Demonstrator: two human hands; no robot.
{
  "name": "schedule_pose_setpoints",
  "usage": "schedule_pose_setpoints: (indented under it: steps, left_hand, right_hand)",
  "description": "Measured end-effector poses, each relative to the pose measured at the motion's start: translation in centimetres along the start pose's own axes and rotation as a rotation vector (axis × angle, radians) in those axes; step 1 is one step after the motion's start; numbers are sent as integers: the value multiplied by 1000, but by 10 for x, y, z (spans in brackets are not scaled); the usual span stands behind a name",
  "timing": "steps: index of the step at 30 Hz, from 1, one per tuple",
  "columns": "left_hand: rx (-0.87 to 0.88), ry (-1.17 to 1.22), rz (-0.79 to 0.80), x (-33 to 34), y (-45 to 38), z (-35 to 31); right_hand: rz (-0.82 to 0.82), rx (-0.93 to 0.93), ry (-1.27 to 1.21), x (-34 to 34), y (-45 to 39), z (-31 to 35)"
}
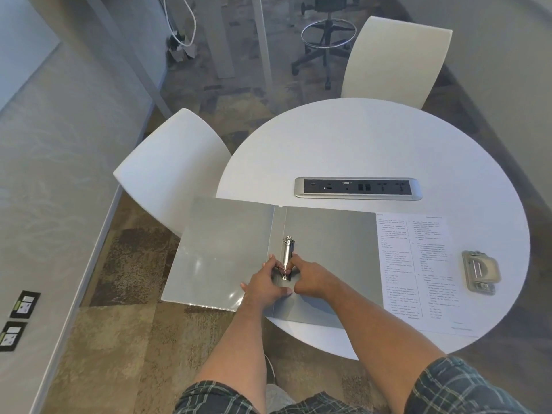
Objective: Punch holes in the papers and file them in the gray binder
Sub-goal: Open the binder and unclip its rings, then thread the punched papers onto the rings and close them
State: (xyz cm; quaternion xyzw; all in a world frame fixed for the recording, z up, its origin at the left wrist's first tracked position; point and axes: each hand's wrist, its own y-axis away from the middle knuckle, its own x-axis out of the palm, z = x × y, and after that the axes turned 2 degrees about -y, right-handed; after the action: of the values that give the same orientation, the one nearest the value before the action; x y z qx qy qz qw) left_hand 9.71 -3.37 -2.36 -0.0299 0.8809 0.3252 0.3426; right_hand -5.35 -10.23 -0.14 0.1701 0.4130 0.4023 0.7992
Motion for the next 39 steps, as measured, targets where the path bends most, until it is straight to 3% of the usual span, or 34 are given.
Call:
schedule_pose_setpoints:
  steps: [7,13,17,21,26,31,39]
  left_hand:
    - [20,130,10,-1,-3,4]
    - [14,-22,-10,2,5,-5]
    - [43,-250,-160,27,18,-14]
    - [228,-414,-345,54,35,-24]
    - [437,-456,-219,74,42,-49]
    - [522,-541,-19,98,39,-81]
    - [612,-728,203,139,33,-125]
  right_hand:
    - [16,-25,-29,-2,0,-6]
    - [28,-30,-68,-7,-1,-15]
    - [44,-63,-31,-15,11,-34]
    - [1,-103,10,-20,24,-56]
    - [-323,-71,-73,-28,39,-84]
    - [-706,116,-155,-39,69,-126]
    - [-891,538,-95,-52,112,-184]
